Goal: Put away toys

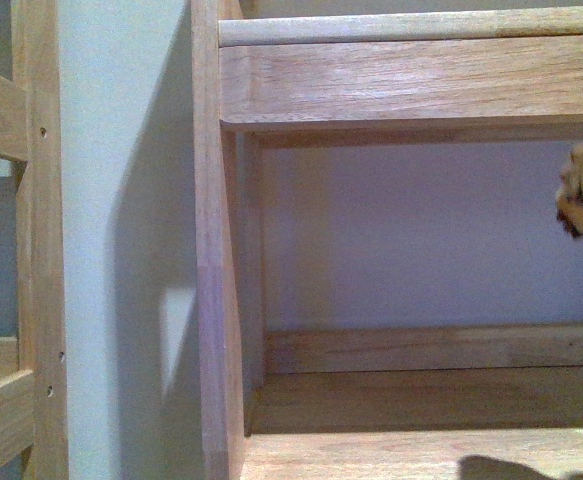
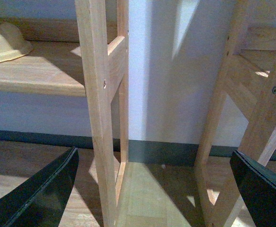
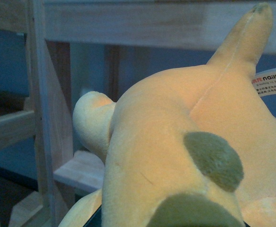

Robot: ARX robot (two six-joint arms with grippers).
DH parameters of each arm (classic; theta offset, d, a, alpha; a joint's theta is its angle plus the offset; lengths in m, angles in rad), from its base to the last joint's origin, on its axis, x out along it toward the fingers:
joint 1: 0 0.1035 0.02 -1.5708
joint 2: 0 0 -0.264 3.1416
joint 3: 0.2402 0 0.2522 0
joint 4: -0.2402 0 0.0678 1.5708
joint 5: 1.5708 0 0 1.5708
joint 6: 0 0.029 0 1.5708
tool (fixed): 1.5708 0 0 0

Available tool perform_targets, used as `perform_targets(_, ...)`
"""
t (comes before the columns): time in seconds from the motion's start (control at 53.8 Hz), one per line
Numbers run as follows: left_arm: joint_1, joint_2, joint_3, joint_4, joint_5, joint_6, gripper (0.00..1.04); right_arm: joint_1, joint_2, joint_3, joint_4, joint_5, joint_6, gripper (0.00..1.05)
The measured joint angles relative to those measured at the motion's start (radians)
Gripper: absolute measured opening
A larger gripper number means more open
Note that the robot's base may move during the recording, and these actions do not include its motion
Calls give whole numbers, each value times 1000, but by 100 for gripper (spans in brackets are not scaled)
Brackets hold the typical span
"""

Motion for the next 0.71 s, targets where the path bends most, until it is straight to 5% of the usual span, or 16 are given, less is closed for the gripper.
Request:
perform_targets(0.39, 0, 0, 0, 0, 0, 0, 99, 296, 221, 353, 61, 194, -134, 18)
perform_targets(0.706, 0, 0, 0, 0, 0, 0, 99, 287, 443, 623, 79, 187, -103, 18)
